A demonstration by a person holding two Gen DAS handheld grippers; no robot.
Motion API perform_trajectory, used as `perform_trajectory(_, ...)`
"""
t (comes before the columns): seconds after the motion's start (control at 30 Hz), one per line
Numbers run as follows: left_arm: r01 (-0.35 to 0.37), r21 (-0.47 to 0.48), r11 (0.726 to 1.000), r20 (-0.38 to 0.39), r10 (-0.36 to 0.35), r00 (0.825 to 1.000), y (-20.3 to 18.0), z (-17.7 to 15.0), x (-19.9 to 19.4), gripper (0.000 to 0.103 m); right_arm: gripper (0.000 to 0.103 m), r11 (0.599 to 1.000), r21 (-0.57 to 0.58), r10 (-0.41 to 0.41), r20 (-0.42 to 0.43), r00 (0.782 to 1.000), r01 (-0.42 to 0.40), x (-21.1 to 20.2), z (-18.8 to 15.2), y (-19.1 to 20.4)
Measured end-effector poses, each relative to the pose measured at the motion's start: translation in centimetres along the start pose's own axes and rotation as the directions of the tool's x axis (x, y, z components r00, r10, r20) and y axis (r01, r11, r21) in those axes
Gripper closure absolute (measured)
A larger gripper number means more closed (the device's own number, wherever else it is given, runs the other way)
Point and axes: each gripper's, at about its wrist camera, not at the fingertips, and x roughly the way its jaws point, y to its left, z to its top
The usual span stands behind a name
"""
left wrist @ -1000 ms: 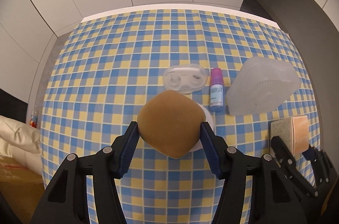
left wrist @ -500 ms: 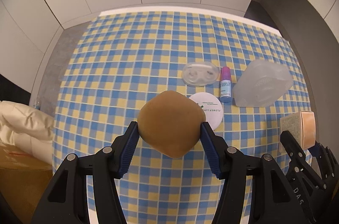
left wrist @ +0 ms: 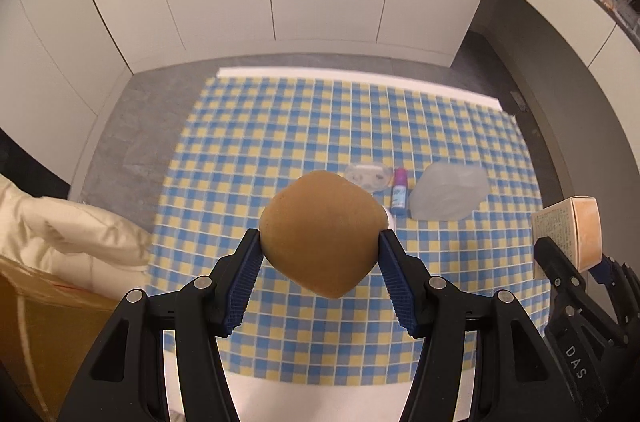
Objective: Organize objects
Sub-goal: 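Lift the peach sponge and brown puff up from the table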
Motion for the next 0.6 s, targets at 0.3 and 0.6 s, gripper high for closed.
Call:
perform_trajectory(0.3,0.007,-0.036,0.999,0.057,-0.005,0.998,1.5,2.4,-6.6,0.043,0.049,0.999,-0.040,-0.009,0.074,0.997,0.012,-7.0,4.1,0.5)
perform_trajectory(0.6,0.030,-0.037,0.999,0.104,-0.026,0.994,2.2,4.0,-13.1,0.043,0.049,0.996,-0.087,-0.004,0.117,0.993,0.014,-13.1,7.8,1.6)
